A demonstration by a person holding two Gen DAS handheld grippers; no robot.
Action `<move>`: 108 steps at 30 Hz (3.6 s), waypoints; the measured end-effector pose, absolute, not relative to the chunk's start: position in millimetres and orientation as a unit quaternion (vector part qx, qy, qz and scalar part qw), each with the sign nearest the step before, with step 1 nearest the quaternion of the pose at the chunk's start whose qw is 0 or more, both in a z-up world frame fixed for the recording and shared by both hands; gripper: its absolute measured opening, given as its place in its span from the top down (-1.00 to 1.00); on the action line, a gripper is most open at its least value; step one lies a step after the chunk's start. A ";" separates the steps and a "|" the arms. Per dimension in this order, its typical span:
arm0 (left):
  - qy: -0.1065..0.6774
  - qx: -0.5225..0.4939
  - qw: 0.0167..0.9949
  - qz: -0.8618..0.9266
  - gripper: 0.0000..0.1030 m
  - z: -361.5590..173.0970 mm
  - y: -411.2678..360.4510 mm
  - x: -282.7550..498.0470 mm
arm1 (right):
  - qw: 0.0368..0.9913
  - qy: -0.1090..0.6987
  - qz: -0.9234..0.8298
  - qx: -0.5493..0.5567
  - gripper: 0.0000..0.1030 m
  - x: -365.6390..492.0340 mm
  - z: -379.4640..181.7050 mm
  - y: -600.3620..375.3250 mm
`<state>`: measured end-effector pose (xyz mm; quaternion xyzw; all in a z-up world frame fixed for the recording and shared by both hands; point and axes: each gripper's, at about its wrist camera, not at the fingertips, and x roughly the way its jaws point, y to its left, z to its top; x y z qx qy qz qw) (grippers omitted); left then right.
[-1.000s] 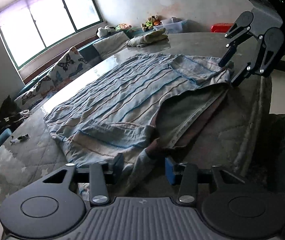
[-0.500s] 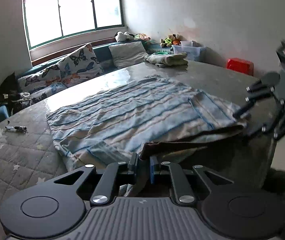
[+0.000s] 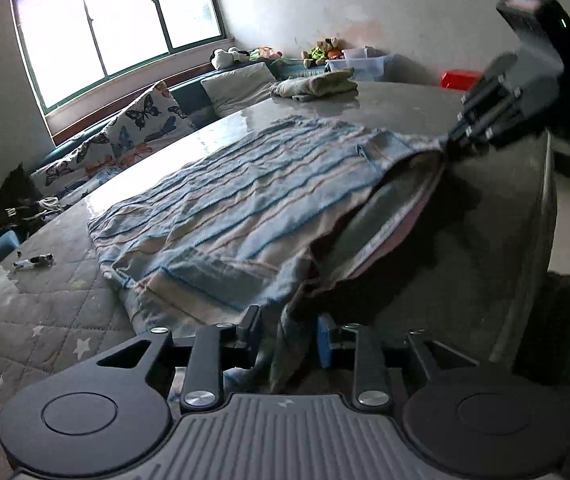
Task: Fold towel
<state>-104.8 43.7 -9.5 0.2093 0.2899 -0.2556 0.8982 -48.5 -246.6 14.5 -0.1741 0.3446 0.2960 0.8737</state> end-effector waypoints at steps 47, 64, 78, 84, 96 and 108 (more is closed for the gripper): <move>0.252 0.142 0.945 -0.154 0.88 83.9 51.6 66.6 | 0.908 0.272 0.286 -0.138 0.92 78.8 110.9 -250.1; 0.358 0.143 0.914 -0.128 0.80 0.7 34.0 196.2 | 0.898 0.384 0.209 -0.056 0.83 206.5 6.9 -250.3; 0.350 0.067 0.929 -0.102 0.71 22.8 55.1 193.0 | 0.911 0.369 0.182 0.014 0.57 217.3 13.9 -256.1; 0.379 0.060 0.912 -0.142 0.73 8.9 34.6 195.6 | 0.899 0.380 0.217 0.007 0.58 220.9 8.2 -225.8; 0.396 0.037 0.914 -0.082 0.64 -5.4 57.4 208.7 | 0.888 0.411 0.206 -0.004 0.58 238.9 -12.9 -213.9; 0.364 0.028 0.930 -0.038 0.23 26.7 95.9 110.8 | 0.897 0.388 0.211 -0.032 0.29 174.2 31.0 -255.1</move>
